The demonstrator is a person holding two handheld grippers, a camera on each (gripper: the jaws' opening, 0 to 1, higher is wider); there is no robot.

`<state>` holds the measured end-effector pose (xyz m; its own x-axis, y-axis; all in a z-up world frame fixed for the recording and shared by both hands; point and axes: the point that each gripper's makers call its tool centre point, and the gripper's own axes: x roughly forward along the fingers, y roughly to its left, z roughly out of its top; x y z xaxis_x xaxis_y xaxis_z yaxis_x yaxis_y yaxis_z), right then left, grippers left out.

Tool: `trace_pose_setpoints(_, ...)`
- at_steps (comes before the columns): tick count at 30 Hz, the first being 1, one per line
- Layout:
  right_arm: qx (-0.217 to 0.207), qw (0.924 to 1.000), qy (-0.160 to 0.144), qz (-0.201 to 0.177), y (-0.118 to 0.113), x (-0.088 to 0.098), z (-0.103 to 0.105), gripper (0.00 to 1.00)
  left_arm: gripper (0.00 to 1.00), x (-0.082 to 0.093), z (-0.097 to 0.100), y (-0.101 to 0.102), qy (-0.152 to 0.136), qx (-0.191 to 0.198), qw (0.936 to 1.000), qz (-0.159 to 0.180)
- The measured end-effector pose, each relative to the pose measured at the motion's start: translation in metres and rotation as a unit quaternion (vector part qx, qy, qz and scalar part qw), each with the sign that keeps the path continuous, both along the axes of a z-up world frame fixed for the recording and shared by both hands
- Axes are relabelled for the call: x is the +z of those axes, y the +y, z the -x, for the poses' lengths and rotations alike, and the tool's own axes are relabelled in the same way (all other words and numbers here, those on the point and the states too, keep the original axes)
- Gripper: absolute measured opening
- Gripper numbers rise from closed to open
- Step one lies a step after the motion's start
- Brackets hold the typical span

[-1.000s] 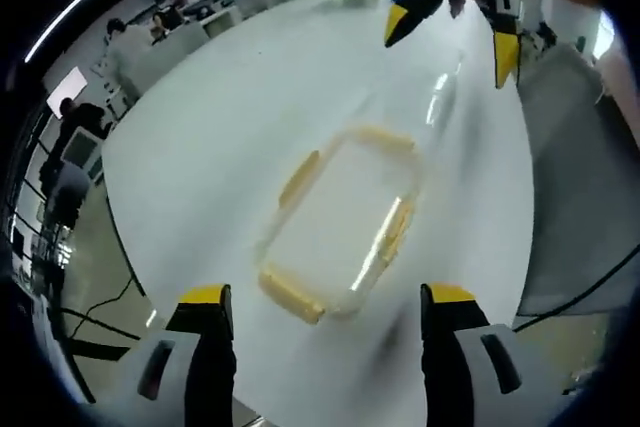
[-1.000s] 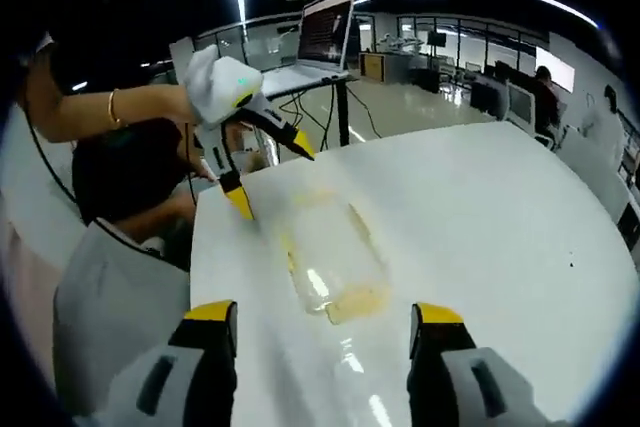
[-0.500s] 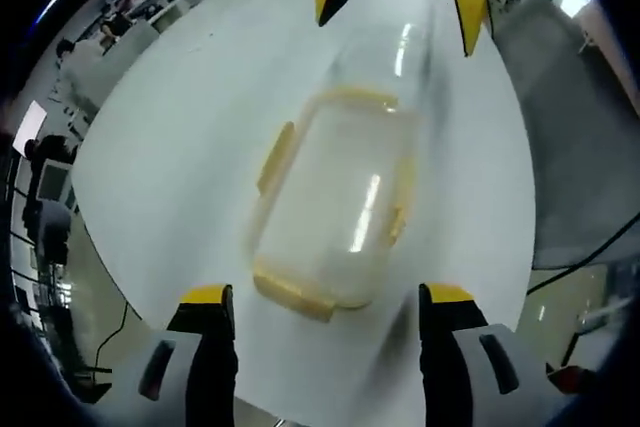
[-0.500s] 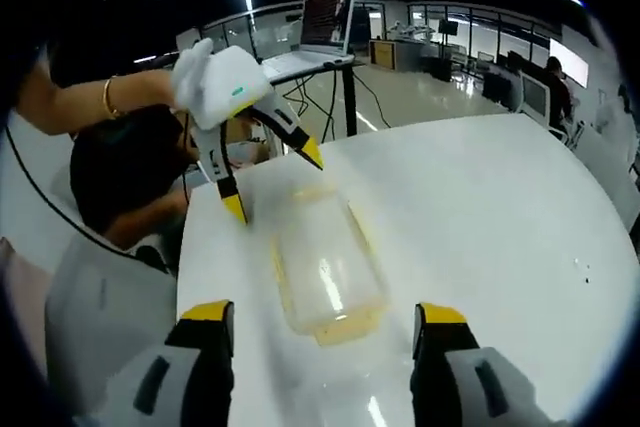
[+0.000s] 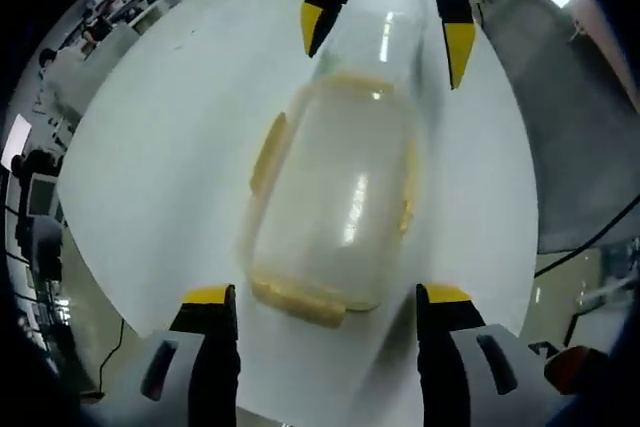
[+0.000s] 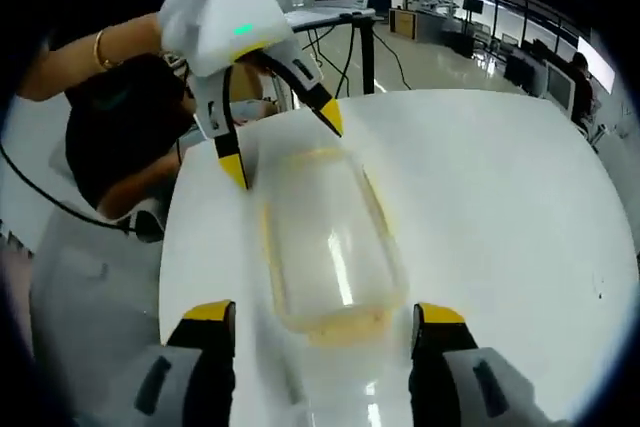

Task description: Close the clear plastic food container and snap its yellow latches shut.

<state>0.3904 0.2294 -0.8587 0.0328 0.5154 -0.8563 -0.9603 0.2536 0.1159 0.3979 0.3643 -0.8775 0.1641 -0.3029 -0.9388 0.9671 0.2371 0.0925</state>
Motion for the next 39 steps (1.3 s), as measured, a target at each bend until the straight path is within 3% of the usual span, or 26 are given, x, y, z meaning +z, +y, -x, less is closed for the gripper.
trace_pose_setpoints(6,0.002,0.9998,0.009,0.018,0.009,-0.007,-0.003,0.71,0.71,-0.004,0.0,-0.001,0.005,-0.003,1.0,-0.002)
trace_pose_setpoints(10,-0.003,0.9993,-0.004,0.037,0.008,-0.011,-0.012,0.75,0.69,-0.006,-0.001,-0.003,0.013,-0.004,0.9999,0.003)
trace_pose_setpoints(13,0.018,0.9984,0.007,0.053,0.009,-0.015,-0.007,0.74,0.69,-0.009,-0.001,-0.003,0.018,-0.008,0.9998,-0.001)
trace_pose_setpoints(23,0.024,0.9956,0.02,0.088,0.004,-0.031,-0.001,0.73,0.66,-0.012,0.001,-0.005,0.038,-0.013,0.9992,0.007)
trace_pose_setpoints(28,0.023,0.9952,0.001,0.095,0.005,-0.032,-0.005,0.73,0.66,-0.012,0.001,-0.004,0.042,-0.014,0.999,0.01)
trace_pose_setpoints(31,0.063,0.9904,-0.024,0.121,0.0,-0.036,-0.004,0.73,0.65,-0.012,0.001,-0.003,0.042,-0.016,0.9989,0.013)
trace_pose_setpoints(33,0.066,0.9893,-0.03,0.127,0.0,-0.037,-0.004,0.74,0.64,-0.012,0.0,-0.003,0.042,-0.017,0.9989,0.015)
trace_pose_setpoints(39,0.062,0.9899,-0.029,0.124,0.0,-0.037,-0.006,0.75,0.63,-0.011,0.0,-0.003,0.042,-0.012,0.9989,0.017)
